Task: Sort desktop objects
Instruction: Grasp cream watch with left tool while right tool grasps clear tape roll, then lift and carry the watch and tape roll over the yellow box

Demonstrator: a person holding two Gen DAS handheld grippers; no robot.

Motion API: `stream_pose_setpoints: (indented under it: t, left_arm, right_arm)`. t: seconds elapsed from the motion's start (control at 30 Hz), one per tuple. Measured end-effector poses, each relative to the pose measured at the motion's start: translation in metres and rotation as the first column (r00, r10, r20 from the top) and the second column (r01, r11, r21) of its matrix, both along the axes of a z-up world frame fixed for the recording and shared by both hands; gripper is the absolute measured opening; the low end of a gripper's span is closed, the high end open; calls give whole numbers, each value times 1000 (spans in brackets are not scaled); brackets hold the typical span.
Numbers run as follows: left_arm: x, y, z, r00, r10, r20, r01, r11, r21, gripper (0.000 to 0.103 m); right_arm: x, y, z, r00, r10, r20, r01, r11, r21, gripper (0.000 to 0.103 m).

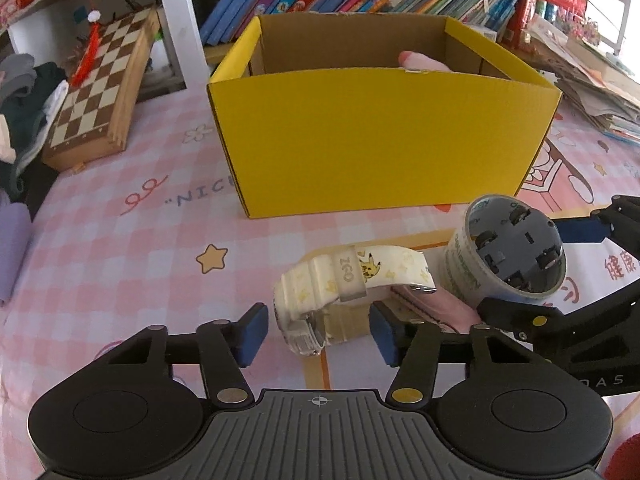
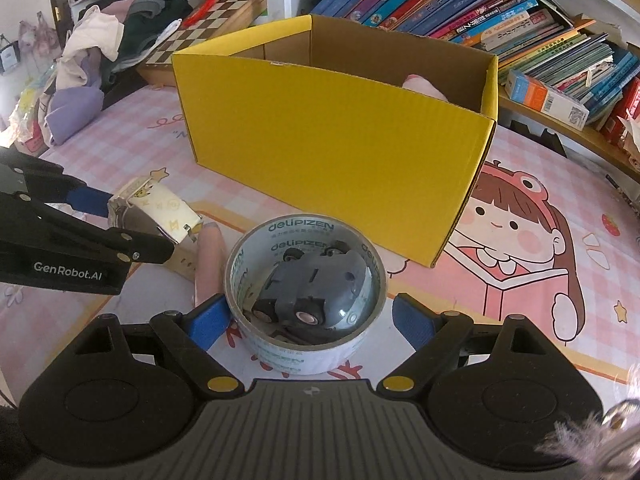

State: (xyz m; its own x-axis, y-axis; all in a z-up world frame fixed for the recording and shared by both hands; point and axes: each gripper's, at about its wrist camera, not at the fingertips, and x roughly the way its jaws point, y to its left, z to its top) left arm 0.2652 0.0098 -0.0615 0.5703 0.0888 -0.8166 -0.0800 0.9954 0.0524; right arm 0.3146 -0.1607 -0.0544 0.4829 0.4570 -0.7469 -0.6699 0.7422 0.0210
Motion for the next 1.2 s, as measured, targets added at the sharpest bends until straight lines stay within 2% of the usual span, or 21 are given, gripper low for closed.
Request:
stream_pose_setpoints:
  t: [0.03,0.13,0.17,0.27,0.5,0.8,1.2]
  left_arm:
    - [-1,1,0,1000,1,-1,-1,1000,-2,39]
    - [-4,3,-1,1000,6,-5,-6,1000,-7,21]
    - [-5,4,-1,1000,6,-3,-6,1000,-11,18]
    - [-9,7,4,1000,6,18,-5,1000,-30,17]
    - [-21,4,30,991,-4,130,0,1000,32,16]
    - [-27,-7,59,969,-57,241,41,997,69,15]
    - [-35,0,76,948,-25,317,17,999,29,15]
  right_arm:
    - [-1,0,0,1000,3,-1,-3,1000,4,80]
    - [-2,0,1,1000,0,3,-1,1000,1,80]
    - [-3,0,2,1000,-3,7,3,1000,1,80]
    - [-5,-1,5,1000,-13,22,13,1000,3,80]
    - [-13,-10,17,997,-31,73,29,999,28,80]
    - [-21,-20,34,989,-74,131,66,996,65,80]
    - [-29,-24,46,980,-87,181,75,995,72,80]
